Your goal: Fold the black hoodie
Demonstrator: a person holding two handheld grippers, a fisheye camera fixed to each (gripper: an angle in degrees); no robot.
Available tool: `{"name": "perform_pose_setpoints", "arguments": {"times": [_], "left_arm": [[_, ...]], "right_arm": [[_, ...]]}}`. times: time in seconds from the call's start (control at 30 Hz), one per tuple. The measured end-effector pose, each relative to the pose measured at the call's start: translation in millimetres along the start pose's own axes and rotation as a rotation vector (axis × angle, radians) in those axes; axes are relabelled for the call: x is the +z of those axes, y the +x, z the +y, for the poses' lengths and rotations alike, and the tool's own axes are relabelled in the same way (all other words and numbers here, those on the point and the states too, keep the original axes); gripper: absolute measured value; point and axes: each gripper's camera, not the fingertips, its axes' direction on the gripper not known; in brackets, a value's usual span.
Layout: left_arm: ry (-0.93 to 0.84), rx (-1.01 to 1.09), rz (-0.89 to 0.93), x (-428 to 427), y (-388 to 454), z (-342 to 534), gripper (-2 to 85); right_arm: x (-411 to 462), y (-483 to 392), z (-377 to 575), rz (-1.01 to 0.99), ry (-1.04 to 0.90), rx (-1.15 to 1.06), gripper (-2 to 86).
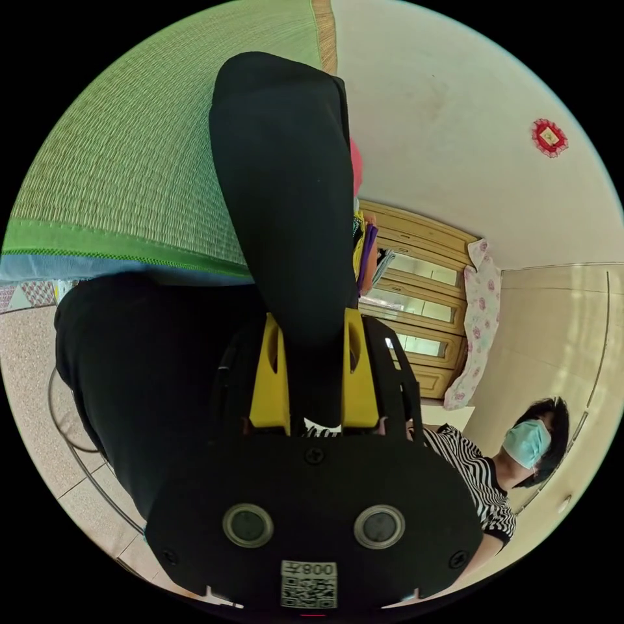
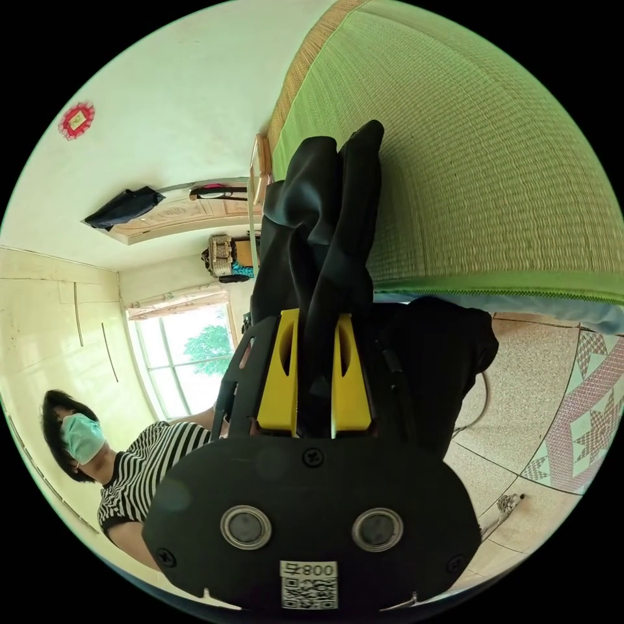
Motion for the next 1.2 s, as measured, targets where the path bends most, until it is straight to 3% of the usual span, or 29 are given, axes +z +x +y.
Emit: {"name": "perform_pose_setpoints", "arguments": {"times": [0.57, 0.87, 1.2], "left_arm": [[-0.022, 0.02, -0.003, 52.8, 31.4, 121.4, 13.5], [-0.024, 0.01, -0.009, 81.0, 82.5, 126.5, 13.5], [-0.069, -0.074, -0.042, 124.0, 166.2, 87.3, 13.5]], "right_arm": [[-50.8, 42.9, 87.8, -0.049, 0.062, -0.055, 7.9], [-96.7, 75.7, 46.6, -0.071, 0.065, -0.094, 7.8], [-175.2, 133.4, -61.4, -0.114, 0.028, -0.013, 7.8]]}}
